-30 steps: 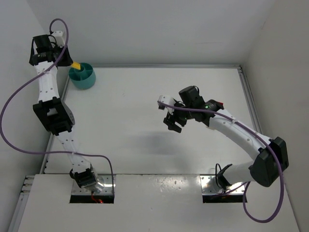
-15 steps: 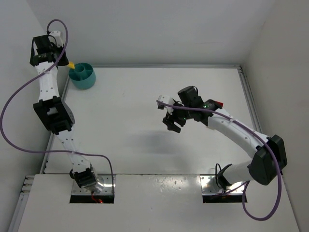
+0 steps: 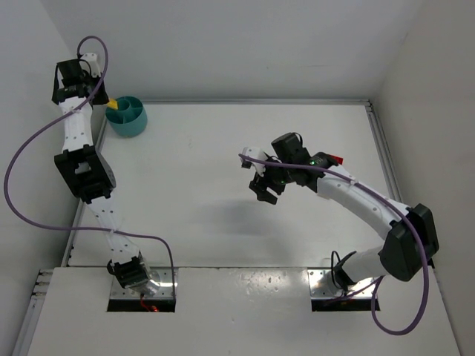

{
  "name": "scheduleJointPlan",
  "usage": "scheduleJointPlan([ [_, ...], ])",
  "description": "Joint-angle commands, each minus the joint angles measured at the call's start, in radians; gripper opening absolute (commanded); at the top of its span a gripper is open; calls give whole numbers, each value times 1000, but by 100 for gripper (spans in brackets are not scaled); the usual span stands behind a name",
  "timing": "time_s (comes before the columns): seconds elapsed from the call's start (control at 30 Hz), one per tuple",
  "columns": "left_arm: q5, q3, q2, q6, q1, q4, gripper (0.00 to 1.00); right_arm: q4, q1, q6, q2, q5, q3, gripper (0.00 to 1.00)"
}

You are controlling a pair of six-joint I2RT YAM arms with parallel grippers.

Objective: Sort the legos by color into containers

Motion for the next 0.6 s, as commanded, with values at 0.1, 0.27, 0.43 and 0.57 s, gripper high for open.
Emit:
scheduleJointPlan([
  [0.1,6,37,18,-15,-1,35,7,30,-4,25,15,-1,-1,71],
  [0.27,25,37,8,-15,-10,55,7,30,-4,25,15,-1,-1,71],
  [0.43,25,37,8,-15,-19,66,7,39,-4,25,15,-1,-1,71],
  [0.57,15,37,19,-15,-28,66,7,39,-13,25,15,-1,-10,71],
])
